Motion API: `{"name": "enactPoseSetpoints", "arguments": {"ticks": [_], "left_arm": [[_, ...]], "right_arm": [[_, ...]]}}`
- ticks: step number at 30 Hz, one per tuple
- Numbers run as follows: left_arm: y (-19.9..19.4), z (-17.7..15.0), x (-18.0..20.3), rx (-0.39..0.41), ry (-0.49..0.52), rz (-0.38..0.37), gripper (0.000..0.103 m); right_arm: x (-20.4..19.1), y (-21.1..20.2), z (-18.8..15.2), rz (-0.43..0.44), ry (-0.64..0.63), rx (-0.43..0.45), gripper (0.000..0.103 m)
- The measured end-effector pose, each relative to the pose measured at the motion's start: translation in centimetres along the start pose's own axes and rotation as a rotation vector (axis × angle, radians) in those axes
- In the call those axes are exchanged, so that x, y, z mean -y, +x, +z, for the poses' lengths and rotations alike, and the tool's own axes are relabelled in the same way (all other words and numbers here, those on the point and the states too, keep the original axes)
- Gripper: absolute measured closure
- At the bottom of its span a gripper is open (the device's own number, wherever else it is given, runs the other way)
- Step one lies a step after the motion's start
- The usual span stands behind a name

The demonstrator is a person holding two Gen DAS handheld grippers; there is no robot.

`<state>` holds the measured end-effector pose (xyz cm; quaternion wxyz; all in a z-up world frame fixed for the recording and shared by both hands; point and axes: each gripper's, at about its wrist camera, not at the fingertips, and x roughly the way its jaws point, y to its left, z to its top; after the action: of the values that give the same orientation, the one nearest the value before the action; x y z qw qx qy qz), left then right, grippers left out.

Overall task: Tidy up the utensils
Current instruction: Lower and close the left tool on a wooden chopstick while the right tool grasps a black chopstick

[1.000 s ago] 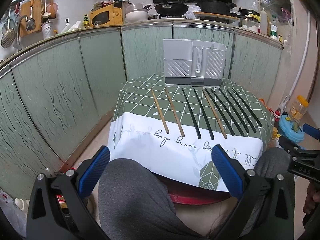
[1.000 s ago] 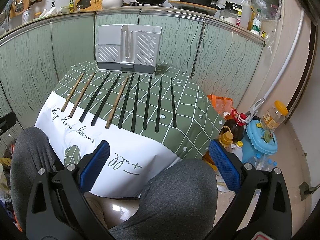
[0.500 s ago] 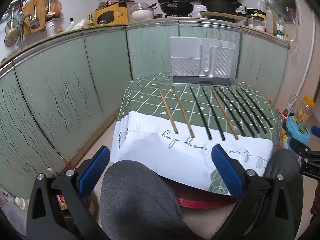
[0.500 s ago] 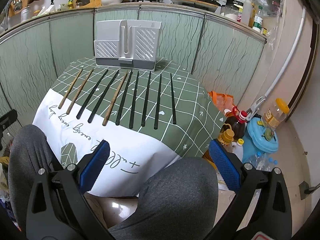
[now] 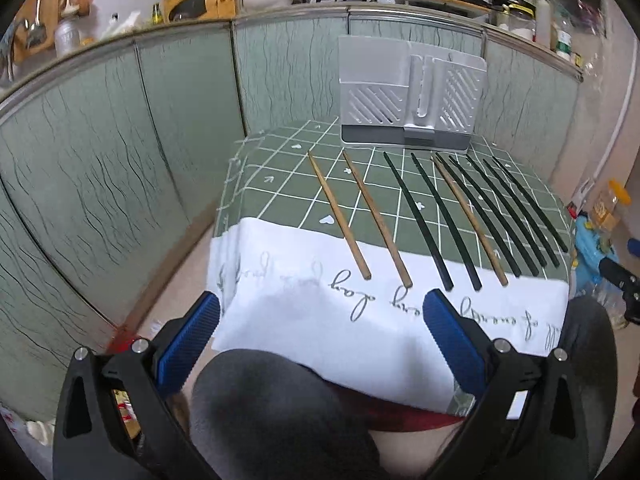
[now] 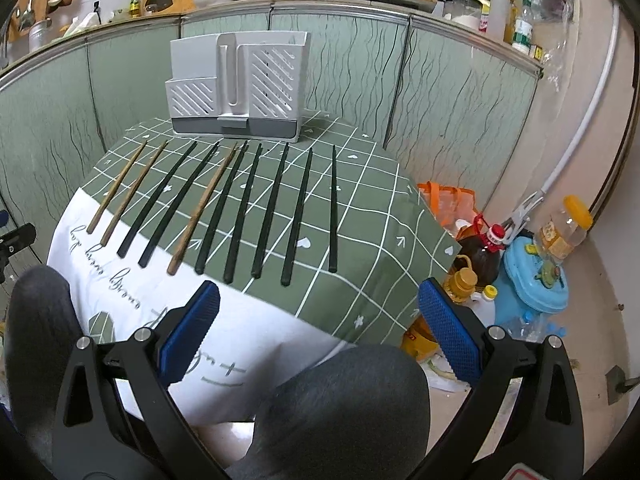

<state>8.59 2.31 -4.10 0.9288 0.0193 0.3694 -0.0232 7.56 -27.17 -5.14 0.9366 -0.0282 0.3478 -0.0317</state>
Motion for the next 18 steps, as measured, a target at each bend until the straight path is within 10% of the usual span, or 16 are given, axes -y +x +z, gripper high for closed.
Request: {"name": "enactPoseSetpoints", "arguments": {"ticks": [15,18], "left_arm": [[6.1,1.9,1.3,0.012,0.03,0.012,0.004],[7.1,1.9,1.5,0.013,0.04,0.02,0.023]], "right_arm": [[2.6,6.0,1.4,0.058,0.004,-0.044,0.008],[3.3,6.8,1.5,0.062,0.012,-0.048,0.008]]}}
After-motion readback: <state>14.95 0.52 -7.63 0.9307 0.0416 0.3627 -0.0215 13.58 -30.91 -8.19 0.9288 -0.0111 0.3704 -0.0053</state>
